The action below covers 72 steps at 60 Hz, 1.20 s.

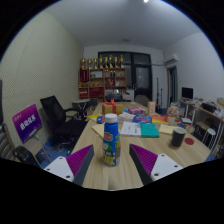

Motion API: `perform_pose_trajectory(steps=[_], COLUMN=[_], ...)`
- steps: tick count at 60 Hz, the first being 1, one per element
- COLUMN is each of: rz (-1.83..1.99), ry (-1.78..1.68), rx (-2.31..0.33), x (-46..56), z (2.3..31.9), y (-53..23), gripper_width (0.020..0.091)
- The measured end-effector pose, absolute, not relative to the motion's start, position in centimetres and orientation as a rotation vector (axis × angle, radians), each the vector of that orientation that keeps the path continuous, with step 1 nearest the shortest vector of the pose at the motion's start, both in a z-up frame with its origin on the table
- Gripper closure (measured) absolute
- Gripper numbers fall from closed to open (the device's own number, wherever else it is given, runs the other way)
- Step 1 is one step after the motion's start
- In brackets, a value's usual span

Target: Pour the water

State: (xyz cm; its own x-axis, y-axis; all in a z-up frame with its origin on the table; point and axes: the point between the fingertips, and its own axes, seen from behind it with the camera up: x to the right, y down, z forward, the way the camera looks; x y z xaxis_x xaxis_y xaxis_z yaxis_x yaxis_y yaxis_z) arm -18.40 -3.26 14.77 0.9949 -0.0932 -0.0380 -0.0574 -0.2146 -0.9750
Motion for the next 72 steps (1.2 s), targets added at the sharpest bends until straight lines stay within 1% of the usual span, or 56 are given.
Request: perform_pose_trajectory(steps=[7,15,20,21,24,25,32,36,38,42,45,46,47,48,49,51,56,60,61,62,63,64,65,68,69,70,71,72], rz=[-0.062,-0.099,-0.100,-0.093,-0.075,-0.070,-0.038,-0.040,-0.032,0.003,0.027,0.044,0.069,0.101,0.131,0.201,0.346,0.513,0.570,0.633,0.690,0.740,0.806,0.977,1.034,1.113,1.161,1.243], ry=[0.086,0.057,0.044,0.037,0.011,0.005,-0.004,-0.029,-0.032,-0.032,-0.040,-0.036,-0.029,-0.022,-0.005,0.022,0.175,0.385,0.440,0.488,0.549,0.620,0.665,0.842,0.912,0.954,1.036,1.060], rx=[-1.784,-1.767,-1.757,-1.761,-1.786,-1.751,-1.700,-1.703,-1.709,-1.751,-1.794,-1.810,-1.823,-1.834,-1.839,-1.830,-1.774,-1.698,-1.678,-1.646,-1.622,-1.603,-1.567,-1.473,-1.445,-1.405,-1.363,-1.326], x=[-18.7,-17.9,-16.7,-16.8,-17.9,-18.0,-17.3,-17.6,-17.6,-17.6,-17.6,-17.7,-17.7,-17.9,-18.6,-17.9,-14.9,-11.6,-10.3,-8.5,-7.3,-6.6,-4.8,-1.3,-0.8,0.6,-0.1,1.4], z=[11.5,9.4,8.7,8.3,6.5,7.2,7.5,7.6,7.5,7.2,6.9,6.9,7.1,7.4,7.8,9.2,14.8,19.2,20.1,20.0,20.7,22.1,21.6,22.3,23.2,22.3,23.5,23.0], y=[4.1,10.4,12.6,13.0,14.0,14.2,14.6,15.1,15.3,15.5,15.8,15.9,16.0,16.1,15.6,16.1,16.6,17.0,16.8,17.3,17.2,16.7,17.1,16.9,16.2,16.6,16.2,16.0], gripper_width=[0.0273,0.0270,0.0276,0.0285,0.0440,0.0481,0.0512,0.0515,0.0534,0.0550,0.0586,0.0587,0.0579,0.0600,0.0599,0.0597,0.0598,0.0598,0.0599,0.0598,0.0598,0.0599,0.0599,0.0599,0.0603,0.0602,0.0602,0.0600])
